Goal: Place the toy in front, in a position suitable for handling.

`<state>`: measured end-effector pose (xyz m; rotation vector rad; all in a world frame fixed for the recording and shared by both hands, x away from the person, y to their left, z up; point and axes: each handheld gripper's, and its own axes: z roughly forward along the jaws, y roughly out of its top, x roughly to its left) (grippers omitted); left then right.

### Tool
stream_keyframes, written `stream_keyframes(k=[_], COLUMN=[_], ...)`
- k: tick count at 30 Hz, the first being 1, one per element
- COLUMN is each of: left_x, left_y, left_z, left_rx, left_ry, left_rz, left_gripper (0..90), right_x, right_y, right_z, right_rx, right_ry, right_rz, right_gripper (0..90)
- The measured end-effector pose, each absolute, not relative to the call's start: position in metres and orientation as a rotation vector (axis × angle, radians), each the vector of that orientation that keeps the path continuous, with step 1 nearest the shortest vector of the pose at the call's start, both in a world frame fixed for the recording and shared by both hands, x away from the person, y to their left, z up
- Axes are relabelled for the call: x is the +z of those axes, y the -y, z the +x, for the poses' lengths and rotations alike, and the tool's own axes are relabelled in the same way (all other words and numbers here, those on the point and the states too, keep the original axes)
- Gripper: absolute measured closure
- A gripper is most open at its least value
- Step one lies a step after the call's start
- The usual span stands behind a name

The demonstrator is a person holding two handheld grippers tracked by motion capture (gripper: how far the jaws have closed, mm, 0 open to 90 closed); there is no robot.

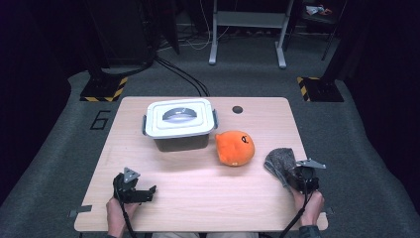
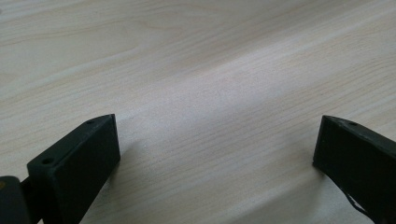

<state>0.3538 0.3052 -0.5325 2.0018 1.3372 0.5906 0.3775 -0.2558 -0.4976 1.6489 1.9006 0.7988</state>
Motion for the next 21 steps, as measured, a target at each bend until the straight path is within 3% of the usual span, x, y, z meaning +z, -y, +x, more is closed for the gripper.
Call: stream_keyframes(k=[6, 18, 21], left_x=[-0.532, -0.533, -0.532], left_y=[-0.305, -0.305, -0.305], left_z=[0.354, 0.354, 0.354], left_rx=[0.591, 0.592, 0.591], left_ry=[-1.337, -1.337, -1.337], left_rz=[2.002, 2.001, 2.002], left_gripper=[0.1, 0.0, 0.0], right_x=[-0.5, -0.508, -0.511], right_y=[0.255, 0.253, 0.251], right_z=[0.387, 0.398, 0.401], right_rx=[0.809, 0.772, 0.782], right_ry=[-1.873, -1.875, -1.879], right_rz=[1.688, 1.724, 1.718], right_gripper=[63.8, 41.3, 32.1])
